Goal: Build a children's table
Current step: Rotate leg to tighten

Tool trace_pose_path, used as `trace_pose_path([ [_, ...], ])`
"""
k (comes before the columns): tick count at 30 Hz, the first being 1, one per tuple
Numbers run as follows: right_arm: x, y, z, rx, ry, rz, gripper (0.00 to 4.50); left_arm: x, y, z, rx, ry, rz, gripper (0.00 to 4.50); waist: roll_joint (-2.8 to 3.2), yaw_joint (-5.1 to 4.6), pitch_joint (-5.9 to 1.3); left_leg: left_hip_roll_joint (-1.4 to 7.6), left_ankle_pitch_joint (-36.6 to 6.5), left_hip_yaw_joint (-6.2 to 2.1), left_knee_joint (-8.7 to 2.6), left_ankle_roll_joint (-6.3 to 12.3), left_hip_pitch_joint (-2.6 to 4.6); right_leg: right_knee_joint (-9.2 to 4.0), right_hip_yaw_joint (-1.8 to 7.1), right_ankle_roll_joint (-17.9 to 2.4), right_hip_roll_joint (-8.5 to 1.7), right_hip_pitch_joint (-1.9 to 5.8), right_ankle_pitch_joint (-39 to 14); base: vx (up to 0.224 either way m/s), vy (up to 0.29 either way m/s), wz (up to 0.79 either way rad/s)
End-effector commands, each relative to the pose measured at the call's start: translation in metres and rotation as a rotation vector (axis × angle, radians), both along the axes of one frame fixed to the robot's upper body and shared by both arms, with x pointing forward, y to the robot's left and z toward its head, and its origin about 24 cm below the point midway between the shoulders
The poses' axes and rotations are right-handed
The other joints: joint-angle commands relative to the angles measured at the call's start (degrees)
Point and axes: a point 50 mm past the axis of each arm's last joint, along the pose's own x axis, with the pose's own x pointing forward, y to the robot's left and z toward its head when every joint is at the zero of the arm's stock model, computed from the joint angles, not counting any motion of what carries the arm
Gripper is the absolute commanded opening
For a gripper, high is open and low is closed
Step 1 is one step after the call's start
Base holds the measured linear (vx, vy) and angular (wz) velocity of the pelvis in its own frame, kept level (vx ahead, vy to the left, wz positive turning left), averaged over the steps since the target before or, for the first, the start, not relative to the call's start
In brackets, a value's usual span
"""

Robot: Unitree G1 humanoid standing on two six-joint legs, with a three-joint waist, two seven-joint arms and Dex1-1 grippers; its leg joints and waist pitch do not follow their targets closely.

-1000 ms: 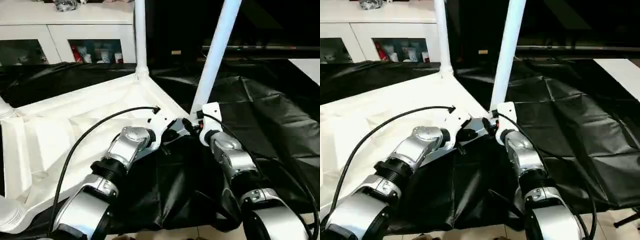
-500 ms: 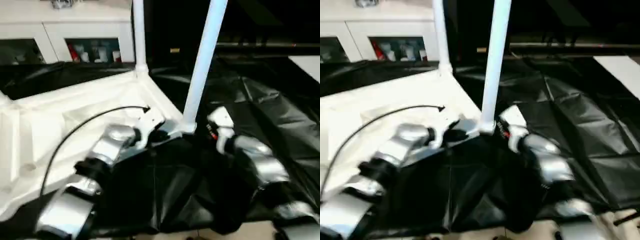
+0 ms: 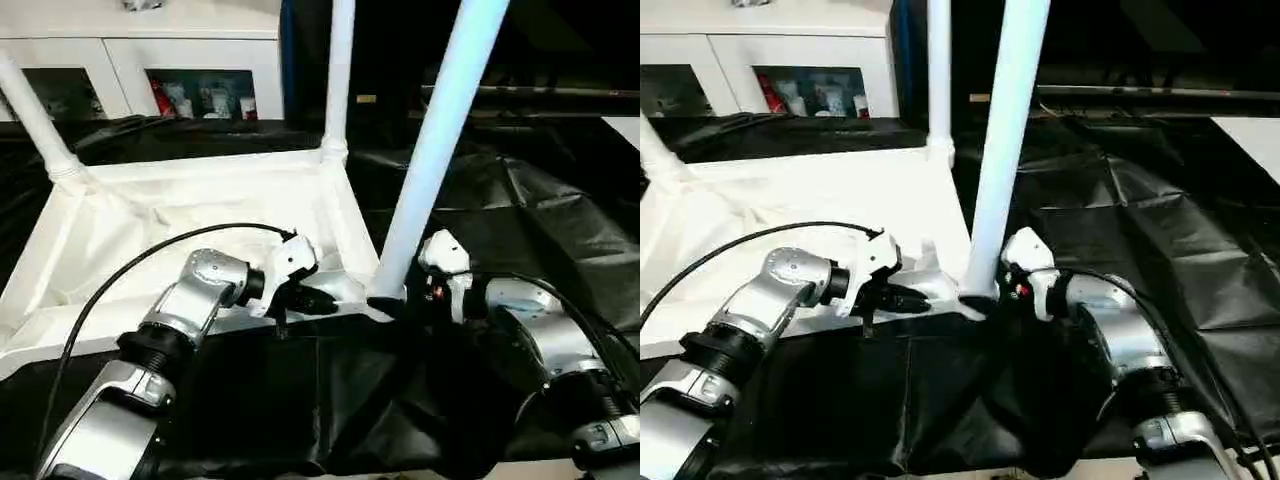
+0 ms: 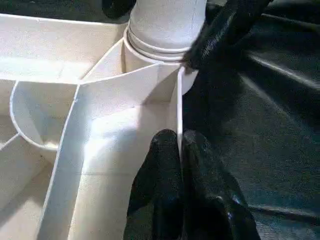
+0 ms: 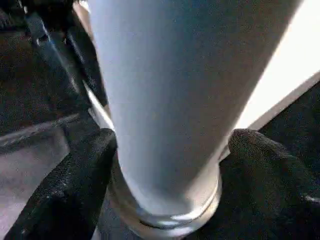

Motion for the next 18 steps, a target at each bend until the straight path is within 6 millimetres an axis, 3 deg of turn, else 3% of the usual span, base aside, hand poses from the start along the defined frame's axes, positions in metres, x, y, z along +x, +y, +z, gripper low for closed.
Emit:
trace_pose_path([
  [1, 0.000, -0.002, 0.001, -0.024, 0.007, 0.013, 3.70, -0.002, -0.006, 0.005, -0.036, -0.001, -0.045, 0.00, -0.23, -0.12, -4.12, 3.31, -17.02, -1.36, -4.43, 1.60, 1.43, -3.58, 2.67, -12.55, -2.85, 2.63, -16.98, 0.000, 0.000, 0.00],
  [8, 0.001, -0.001, 0.001, -0.010, 0.017, 0.014, 3.16, -0.002, -0.006, 0.006, -0.036, -0.004, -0.038, 0.00, -0.48, -0.20, -4.15, 3.28, -16.72, -1.41, -4.39, 1.57, 1.37, -3.70, 2.71, -11.97, -2.90, 2.57, -17.73, 0.000, 0.000, 0.00],
  [12, 0.001, 0.002, -0.002, 0.017, 0.031, -0.012, 2.86, -0.002, -0.006, 0.005, -0.037, -0.005, -0.030, 0.00, -0.32, -0.20, -4.20, 3.31, -15.86, -1.40, -4.37, 1.92, 1.34, -3.50, 2.69, -12.44, -2.82, 2.56, -16.27, 0.000, 0.000, 0.00],
  [14, 0.005, 0.004, -0.008, 0.047, 0.047, -0.109, 2.80, 0.002, -0.009, 0.002, -0.031, -0.019, 0.012, 0.00, -0.28, -0.38, -4.21, 3.29, -15.79, -1.35, -4.34, 1.93, 1.28, -3.46, 2.74, -12.74, -2.85, 2.47, -15.84, 0.000, 0.000, 0.00],
  [15, 0.010, 0.006, -0.017, 0.061, 0.062, -0.238, 2.80, 0.009, -0.013, 0.000, -0.008, -0.056, 0.091, 0.00, -0.37, -0.57, -4.18, 3.14, -16.08, -1.48, -4.34, 1.51, 1.23, -3.53, 2.64, -12.65, -2.86, 2.51, -16.51, 0.000, 0.000, 0.00],
  [18, 0.011, 0.014, -0.025, 0.103, 0.087, -0.359, 2.74, 0.016, -0.021, -0.001, -0.007, -0.089, 0.182, 0.00, -0.37, -1.06, -3.99, 2.96, -19.26, -1.57, -4.45, -0.16, 1.77, -4.31, 2.52, -11.03, -2.81, 2.08, -22.03, 0.000, 0.000, 0.00],
])
